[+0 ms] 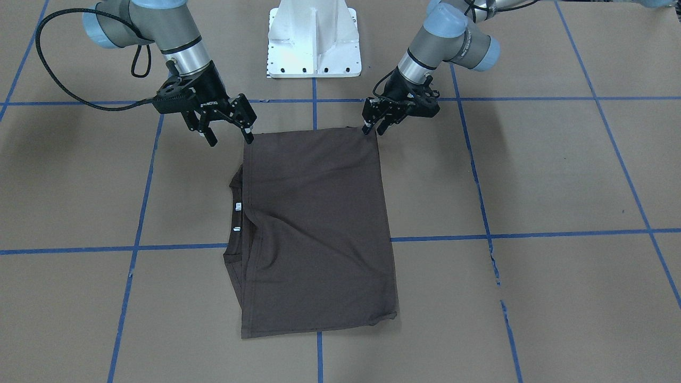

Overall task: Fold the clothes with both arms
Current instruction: 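Move the left gripper to the shirt's near corner while the right gripper holds the collar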

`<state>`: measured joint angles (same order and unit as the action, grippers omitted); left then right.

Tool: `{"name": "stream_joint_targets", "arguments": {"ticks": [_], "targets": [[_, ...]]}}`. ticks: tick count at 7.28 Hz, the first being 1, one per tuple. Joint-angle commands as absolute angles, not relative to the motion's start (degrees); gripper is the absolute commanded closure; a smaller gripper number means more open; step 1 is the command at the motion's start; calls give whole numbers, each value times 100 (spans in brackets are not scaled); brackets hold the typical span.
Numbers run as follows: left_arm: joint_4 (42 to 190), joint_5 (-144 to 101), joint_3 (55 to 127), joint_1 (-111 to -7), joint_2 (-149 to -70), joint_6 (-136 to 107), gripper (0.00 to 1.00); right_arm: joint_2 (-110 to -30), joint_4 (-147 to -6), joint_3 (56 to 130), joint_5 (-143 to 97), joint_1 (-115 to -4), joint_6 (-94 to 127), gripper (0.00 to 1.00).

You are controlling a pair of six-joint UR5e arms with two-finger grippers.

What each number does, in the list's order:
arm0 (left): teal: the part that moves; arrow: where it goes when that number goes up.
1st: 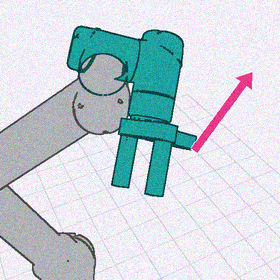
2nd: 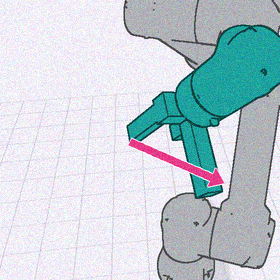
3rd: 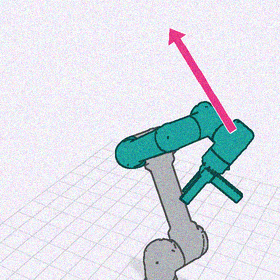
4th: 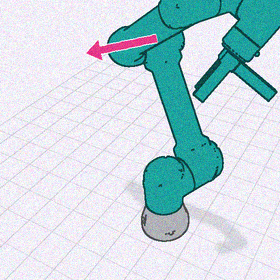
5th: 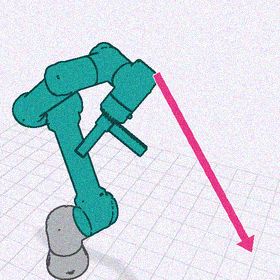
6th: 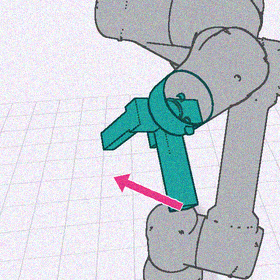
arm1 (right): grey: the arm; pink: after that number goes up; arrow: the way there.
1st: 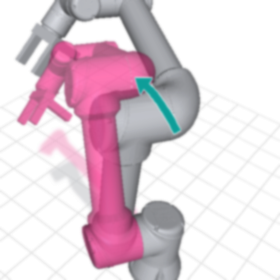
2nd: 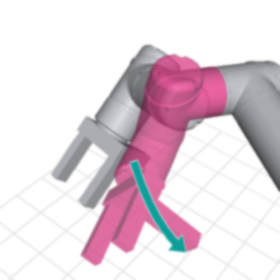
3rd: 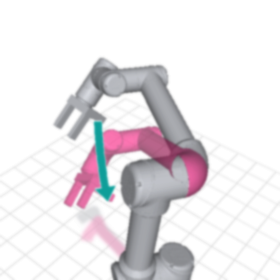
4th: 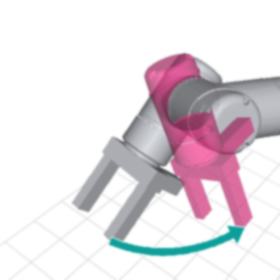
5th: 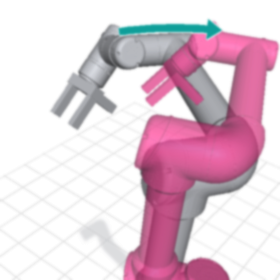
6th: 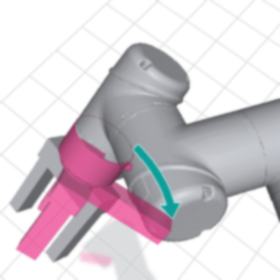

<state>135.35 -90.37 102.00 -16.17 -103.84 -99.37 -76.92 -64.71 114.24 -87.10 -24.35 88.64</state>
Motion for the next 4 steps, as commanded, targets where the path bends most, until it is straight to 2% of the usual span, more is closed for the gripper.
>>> {"name": "stream_joint_targets", "arguments": {"ticks": [1,4], "targets": [[13535,-8956,10204,-1530,-10406,-9940,46,-7690,-6469,11426,-8710,-2435,8868,1],[13535,-8939,10213,-1494,-10406,-9940,49,-7690,-6477,11426,-8692,-2435,8859,1]]}}
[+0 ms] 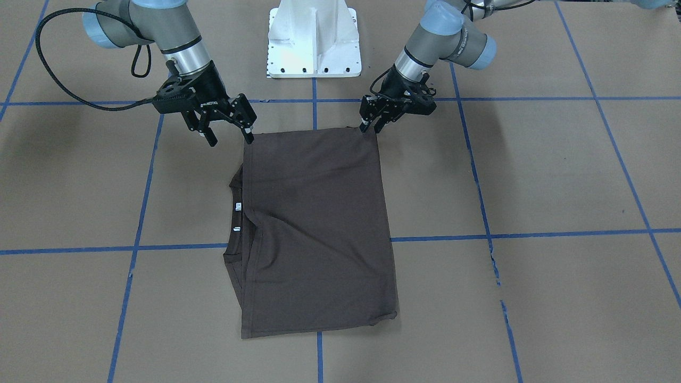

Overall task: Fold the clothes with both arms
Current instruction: 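Move the right gripper to the shirt's near corner beside the collar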

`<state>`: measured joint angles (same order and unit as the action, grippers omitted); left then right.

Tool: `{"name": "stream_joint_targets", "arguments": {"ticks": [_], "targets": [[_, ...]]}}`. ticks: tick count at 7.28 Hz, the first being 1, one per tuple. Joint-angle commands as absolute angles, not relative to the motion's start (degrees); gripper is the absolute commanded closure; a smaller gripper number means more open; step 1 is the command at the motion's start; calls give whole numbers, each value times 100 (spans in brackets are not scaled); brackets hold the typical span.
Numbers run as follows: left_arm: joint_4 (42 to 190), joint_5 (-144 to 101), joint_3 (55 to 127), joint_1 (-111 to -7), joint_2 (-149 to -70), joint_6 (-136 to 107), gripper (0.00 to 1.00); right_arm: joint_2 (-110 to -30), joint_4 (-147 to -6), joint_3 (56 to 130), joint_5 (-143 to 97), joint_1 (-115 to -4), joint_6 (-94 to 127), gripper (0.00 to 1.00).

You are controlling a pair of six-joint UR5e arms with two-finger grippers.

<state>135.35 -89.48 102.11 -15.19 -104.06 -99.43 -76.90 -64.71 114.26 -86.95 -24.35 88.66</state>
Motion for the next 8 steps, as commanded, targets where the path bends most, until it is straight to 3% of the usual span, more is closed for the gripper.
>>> {"name": "stream_joint_targets", "arguments": {"ticks": [1,2,4,5,8], "targets": [[13535,-8938,10213,-1485,-10406,-9949,49,-7690,-6478,11426,-8692,-2435,8868,1],[13535,-8938,10230,-1485,-10406,-9941,52,-7690,-6478,11426,-8692,-2435,8868,1],[13535,-8947,10248,-1485,-10406,-9941,88,-7708,-6478,11417,-8692,-2435,8868,1],[13535,-8939,10265,-1485,-10406,-9940,100,-7708,-6486,11408,-8684,-2435,8868,2],[13544,-8938,10292,-1485,-10415,-9940,100,-7507,-6818,11417,-8230,-2042,10172,19]]}}
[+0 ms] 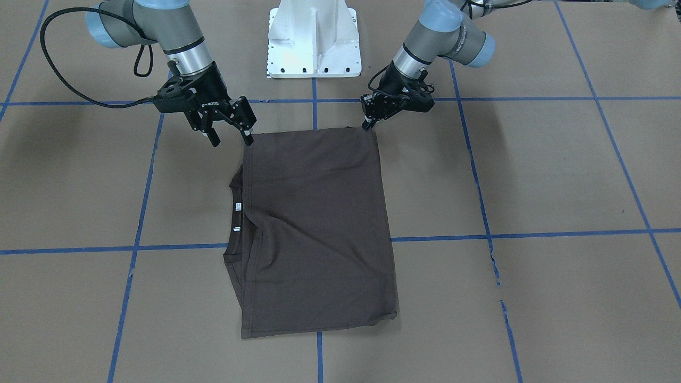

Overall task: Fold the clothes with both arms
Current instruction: 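Move the right gripper to the shirt's near corner beside the collar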

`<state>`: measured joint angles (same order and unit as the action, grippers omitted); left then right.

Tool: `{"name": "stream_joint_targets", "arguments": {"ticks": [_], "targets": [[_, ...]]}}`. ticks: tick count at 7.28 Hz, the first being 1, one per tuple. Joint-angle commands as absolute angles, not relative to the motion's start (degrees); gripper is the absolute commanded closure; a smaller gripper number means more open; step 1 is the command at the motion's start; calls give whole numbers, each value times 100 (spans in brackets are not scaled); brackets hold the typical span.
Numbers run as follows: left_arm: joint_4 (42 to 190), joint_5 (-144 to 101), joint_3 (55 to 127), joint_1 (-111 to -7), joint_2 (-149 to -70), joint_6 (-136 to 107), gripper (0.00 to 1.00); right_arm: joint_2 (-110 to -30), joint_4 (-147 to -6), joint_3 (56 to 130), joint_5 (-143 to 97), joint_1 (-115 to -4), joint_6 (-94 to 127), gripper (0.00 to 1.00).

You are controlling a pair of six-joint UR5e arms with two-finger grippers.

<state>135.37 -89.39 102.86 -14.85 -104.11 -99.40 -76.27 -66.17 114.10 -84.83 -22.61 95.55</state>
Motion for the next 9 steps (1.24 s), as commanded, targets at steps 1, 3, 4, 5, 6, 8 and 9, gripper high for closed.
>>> {"name": "stream_joint_targets", "arguments": {"ticks": [1,3,4,5,6,8,9], "targets": [[13535,-8938,10292,-1485,-10415,-9940,100,-7210,-7395,11417,-8009,-1787,10900,24],[13535,-8938,10318,-1485,-10415,-9940,100,-6725,-8556,11391,-7989,-1470,11635,26],[13535,-8938,10327,-1485,-10415,-9940,100,-6724,-8595,11365,-7981,-1320,11689,26],[13535,-8938,10327,-1485,-10415,-9940,100,-6724,-8587,11312,-7893,-1214,11750,26],[13535,-8938,10327,-1485,-10415,-9940,100,-6724,-8596,11225,-7866,-1161,11838,27],[13535,-8938,10371,-1494,-10406,-9940,100,-6732,-8596,11039,-7858,-1151,11839,28],[13535,-8938,10406,-1494,-10389,-9940,100,-6706,-8587,10961,-7736,-1143,11839,28]]}}
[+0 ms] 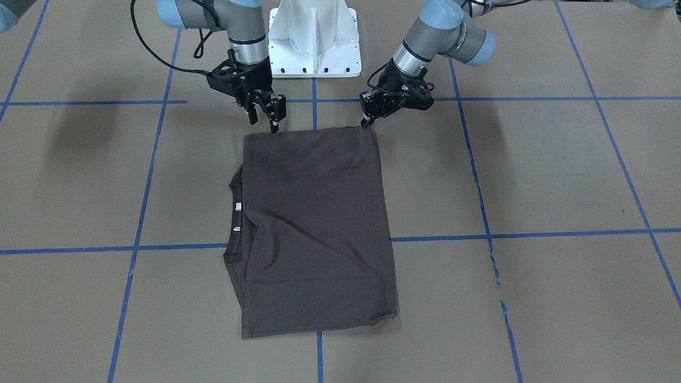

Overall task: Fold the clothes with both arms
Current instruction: 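Grasp the shirt's near edge with both grippers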

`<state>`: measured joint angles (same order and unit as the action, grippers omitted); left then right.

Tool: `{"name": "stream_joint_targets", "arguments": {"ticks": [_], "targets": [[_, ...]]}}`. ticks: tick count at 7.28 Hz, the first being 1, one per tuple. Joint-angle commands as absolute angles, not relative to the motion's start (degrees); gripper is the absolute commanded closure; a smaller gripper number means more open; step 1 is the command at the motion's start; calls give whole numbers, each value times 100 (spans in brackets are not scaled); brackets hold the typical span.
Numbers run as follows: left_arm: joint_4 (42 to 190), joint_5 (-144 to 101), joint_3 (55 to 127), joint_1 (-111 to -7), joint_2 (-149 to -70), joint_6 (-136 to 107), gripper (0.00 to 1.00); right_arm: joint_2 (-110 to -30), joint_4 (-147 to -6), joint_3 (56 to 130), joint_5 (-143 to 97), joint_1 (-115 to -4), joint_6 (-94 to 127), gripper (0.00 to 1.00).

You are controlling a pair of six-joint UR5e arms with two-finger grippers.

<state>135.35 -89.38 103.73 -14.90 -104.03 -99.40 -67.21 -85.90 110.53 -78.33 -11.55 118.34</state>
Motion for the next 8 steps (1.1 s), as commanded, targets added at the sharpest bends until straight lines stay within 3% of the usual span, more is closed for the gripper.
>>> {"name": "stream_joint_targets", "arguments": {"ticks": [1,8], "targets": [[13535,-8938,10415,-1494,-10389,-9940,100,-6715,-8578,10899,-7691,-1143,11830,28],[13535,-8938,10450,-1494,-10380,-9940,100,-6706,-8561,10784,-7690,-1143,11830,28]]}}
